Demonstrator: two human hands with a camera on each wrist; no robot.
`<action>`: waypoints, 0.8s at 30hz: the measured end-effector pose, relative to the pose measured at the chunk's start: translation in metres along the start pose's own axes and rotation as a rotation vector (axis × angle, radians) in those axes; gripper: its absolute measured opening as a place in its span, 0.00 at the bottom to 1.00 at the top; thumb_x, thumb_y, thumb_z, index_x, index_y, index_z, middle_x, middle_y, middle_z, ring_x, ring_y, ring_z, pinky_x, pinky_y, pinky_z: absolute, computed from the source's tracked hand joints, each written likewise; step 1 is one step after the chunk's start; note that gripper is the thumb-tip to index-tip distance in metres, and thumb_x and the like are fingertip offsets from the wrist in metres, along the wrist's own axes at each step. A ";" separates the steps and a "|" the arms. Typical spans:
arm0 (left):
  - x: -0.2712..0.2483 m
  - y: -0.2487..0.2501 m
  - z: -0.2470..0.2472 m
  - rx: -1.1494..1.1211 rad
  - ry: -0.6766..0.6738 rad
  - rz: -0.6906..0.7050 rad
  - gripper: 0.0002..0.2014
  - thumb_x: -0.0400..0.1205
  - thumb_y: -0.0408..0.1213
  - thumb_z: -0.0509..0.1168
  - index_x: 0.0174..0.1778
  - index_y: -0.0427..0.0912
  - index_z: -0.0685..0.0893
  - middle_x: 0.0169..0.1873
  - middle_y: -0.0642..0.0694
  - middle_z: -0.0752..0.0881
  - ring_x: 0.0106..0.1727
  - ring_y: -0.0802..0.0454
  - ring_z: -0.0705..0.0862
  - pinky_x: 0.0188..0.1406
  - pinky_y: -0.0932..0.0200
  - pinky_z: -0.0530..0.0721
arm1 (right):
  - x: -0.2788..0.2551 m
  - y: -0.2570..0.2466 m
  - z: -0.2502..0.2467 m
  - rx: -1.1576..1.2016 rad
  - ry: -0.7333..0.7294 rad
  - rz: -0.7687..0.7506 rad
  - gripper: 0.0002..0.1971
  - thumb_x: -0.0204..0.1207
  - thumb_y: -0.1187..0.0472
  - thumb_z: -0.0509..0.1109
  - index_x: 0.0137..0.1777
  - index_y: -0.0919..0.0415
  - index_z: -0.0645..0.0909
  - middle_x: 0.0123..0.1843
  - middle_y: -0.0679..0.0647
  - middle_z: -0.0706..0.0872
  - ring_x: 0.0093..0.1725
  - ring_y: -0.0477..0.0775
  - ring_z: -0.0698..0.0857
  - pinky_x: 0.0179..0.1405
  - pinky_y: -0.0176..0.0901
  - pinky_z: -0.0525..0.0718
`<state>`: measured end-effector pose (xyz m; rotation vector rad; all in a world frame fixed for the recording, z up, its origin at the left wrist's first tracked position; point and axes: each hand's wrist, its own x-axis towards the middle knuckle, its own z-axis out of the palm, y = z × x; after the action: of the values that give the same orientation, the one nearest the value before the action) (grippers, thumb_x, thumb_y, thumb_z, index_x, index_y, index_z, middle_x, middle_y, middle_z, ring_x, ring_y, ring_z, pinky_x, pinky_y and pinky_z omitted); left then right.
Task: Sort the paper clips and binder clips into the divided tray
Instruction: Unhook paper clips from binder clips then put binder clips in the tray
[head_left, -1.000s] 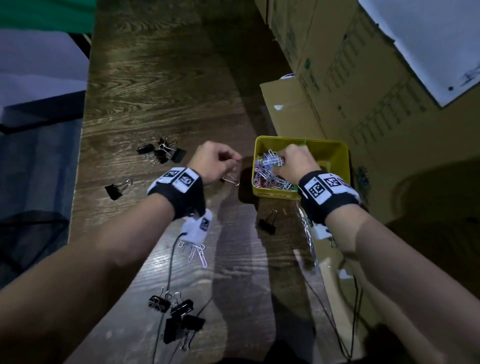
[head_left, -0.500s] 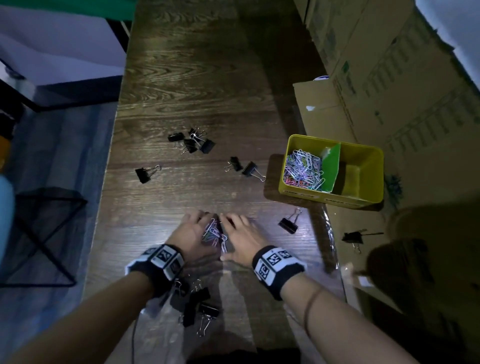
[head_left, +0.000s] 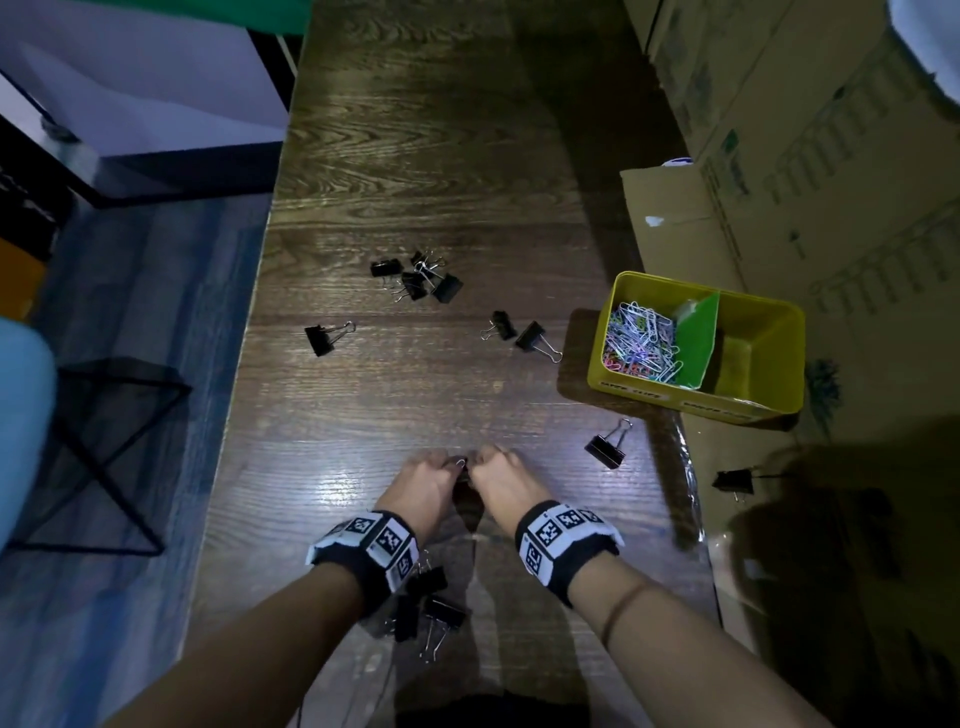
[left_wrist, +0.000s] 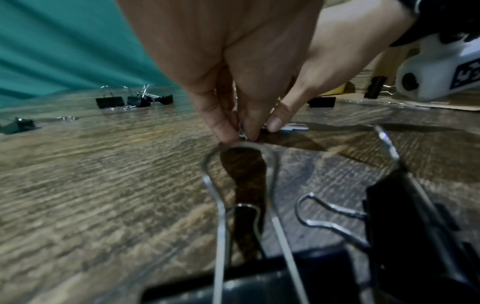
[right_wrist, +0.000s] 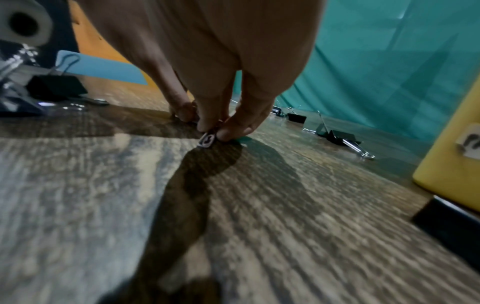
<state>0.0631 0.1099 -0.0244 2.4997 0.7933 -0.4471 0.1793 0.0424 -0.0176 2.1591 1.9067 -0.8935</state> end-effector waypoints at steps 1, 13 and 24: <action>0.001 0.001 -0.001 0.017 -0.004 -0.020 0.10 0.72 0.26 0.64 0.48 0.31 0.84 0.44 0.33 0.85 0.46 0.33 0.84 0.45 0.49 0.83 | 0.000 -0.002 -0.001 -0.035 -0.011 0.001 0.17 0.77 0.76 0.60 0.66 0.73 0.76 0.62 0.67 0.77 0.64 0.67 0.78 0.59 0.53 0.78; 0.019 0.008 -0.001 0.024 -0.066 -0.313 0.16 0.77 0.32 0.62 0.61 0.42 0.81 0.53 0.38 0.84 0.56 0.39 0.82 0.55 0.51 0.80 | -0.004 -0.002 -0.004 -0.004 -0.058 0.133 0.13 0.79 0.71 0.58 0.58 0.69 0.81 0.53 0.67 0.86 0.56 0.68 0.84 0.52 0.54 0.82; 0.021 0.008 0.004 0.101 -0.037 -0.206 0.17 0.80 0.32 0.58 0.65 0.40 0.76 0.59 0.37 0.81 0.59 0.38 0.80 0.56 0.50 0.78 | 0.001 0.015 0.007 0.511 0.105 0.442 0.10 0.73 0.57 0.68 0.45 0.64 0.86 0.45 0.67 0.86 0.48 0.66 0.84 0.43 0.45 0.80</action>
<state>0.0831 0.1118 -0.0340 2.5039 1.0424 -0.6164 0.1914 0.0368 -0.0283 2.8013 1.2293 -1.2859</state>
